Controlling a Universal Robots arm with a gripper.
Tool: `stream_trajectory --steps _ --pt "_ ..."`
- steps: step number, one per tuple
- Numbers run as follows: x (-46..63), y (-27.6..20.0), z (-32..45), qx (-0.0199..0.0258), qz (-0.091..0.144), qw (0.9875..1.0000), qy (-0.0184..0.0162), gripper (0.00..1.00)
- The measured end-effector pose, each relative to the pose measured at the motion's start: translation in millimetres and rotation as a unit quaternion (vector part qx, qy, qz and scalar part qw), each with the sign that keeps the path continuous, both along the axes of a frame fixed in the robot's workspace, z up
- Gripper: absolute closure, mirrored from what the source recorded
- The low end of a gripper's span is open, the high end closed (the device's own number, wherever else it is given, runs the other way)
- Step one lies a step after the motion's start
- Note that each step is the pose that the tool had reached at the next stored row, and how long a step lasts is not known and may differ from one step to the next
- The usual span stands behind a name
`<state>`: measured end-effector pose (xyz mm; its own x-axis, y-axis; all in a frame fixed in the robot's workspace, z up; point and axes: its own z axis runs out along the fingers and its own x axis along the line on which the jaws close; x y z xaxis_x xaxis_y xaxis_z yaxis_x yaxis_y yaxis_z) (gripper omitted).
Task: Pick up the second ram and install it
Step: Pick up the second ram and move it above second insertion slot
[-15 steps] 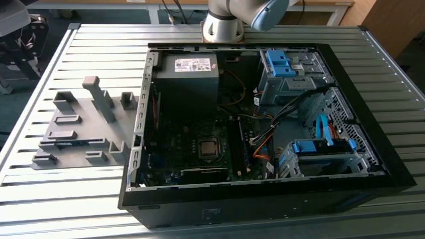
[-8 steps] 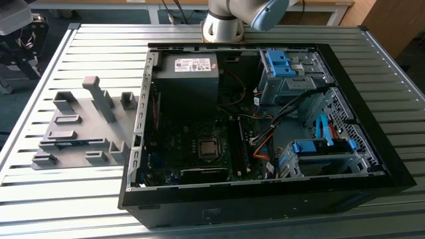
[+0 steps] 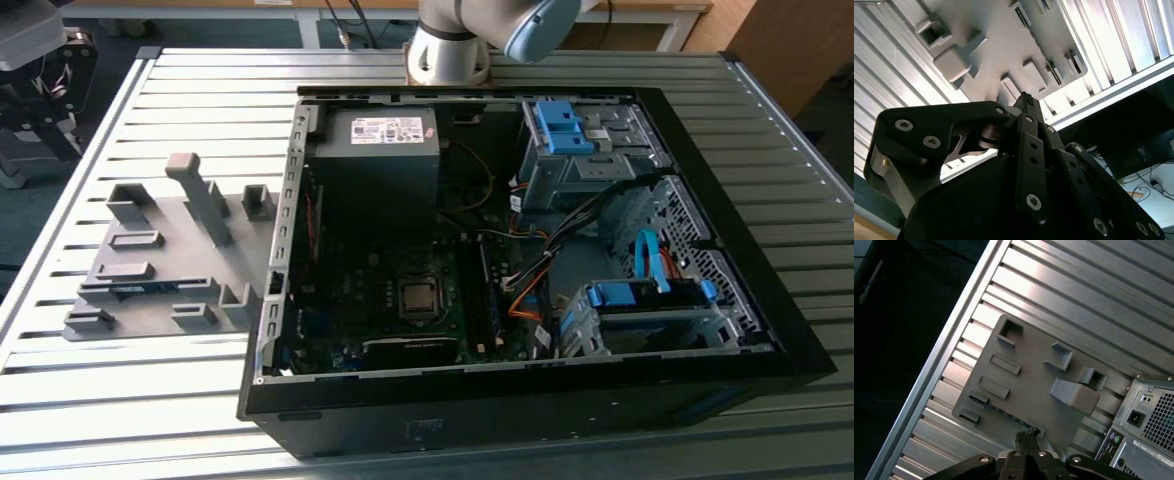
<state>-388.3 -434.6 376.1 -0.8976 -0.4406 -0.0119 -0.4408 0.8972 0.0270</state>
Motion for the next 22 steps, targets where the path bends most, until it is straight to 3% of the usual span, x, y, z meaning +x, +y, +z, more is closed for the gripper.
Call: stream_trajectory --steps 11,22 --pt "0.0 -0.3 0.1 0.0 0.035 0.9994 0.0001 0.89" --pt "0.0 -1.0 0.0 0.0 0.086 0.9963 0.0 0.89"
